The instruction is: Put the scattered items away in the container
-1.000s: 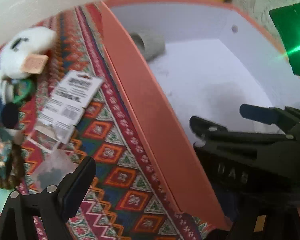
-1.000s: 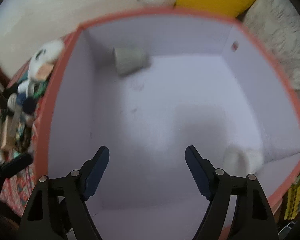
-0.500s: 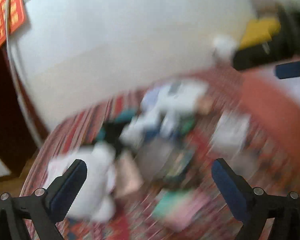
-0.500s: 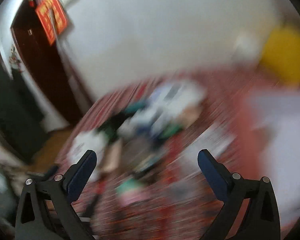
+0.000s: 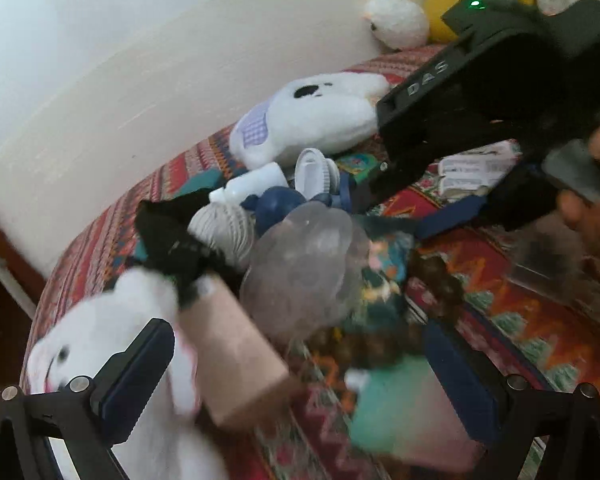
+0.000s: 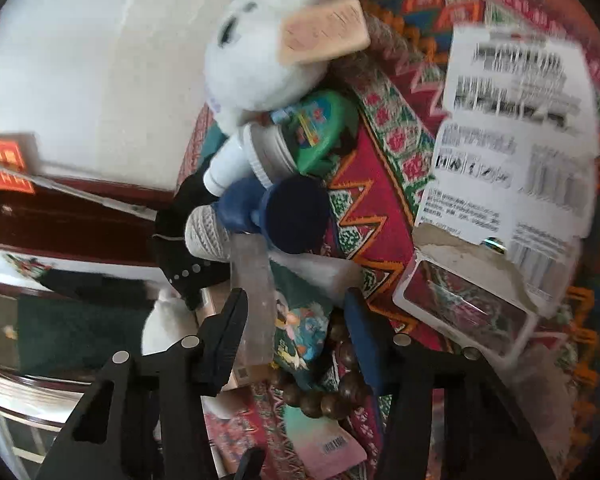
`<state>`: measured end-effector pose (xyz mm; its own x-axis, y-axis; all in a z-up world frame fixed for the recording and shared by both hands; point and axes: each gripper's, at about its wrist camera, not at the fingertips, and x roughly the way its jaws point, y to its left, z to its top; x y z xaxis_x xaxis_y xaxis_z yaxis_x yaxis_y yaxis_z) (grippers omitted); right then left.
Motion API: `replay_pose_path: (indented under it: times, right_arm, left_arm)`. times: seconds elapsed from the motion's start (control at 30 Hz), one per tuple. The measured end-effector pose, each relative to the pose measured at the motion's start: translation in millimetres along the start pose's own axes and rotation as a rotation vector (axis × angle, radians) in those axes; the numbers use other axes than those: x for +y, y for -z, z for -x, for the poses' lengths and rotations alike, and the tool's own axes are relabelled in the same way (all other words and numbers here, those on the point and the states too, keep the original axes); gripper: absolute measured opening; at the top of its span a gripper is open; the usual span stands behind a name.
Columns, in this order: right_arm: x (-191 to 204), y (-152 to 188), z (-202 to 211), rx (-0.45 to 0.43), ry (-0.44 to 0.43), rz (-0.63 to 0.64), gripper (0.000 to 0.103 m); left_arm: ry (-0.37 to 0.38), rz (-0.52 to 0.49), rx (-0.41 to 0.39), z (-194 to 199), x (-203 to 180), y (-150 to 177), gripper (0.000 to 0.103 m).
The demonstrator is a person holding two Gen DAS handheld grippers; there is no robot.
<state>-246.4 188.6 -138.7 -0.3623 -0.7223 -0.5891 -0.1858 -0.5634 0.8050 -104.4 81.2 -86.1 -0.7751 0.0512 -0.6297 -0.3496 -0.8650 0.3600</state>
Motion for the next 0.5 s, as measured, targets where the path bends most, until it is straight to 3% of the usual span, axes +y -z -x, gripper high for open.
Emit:
replay_pose_path:
  times: [0.1,0.13,0.17,0.2,0.5]
  right_arm:
    - [3.7,0.5,1.0,0.01,-0.015,0.03,0.051]
    - [5.5,0.9,1.6,0.012,-0.019,0.042,0.041]
    - [7.3,1.4,2.2,0.014,-0.023,0.054,0.013]
    - [9.0,1.8,2.8,0.016,-0.027,0.067,0.006]
    - [16.0,0.0,20.2,0.0,-0.057,0.115,0.003]
  left_arm:
    - [-0.025,-0.001,0.016,-18.9,-1.3,-2.9,0.103]
    - [-0.035,0.0,0.028,-25.8,-1.2,-2.9,0.103]
    - [-0.043,-0.003,0.038,-31.8,-1.3,-3.0,0.103]
    - [-0.054,-0.013,0.046,-36.6,-1.9,-2.6,0.103]
    - [-0.235,-0.13,0.057,-79.3,-8.9,-14.1,0.103]
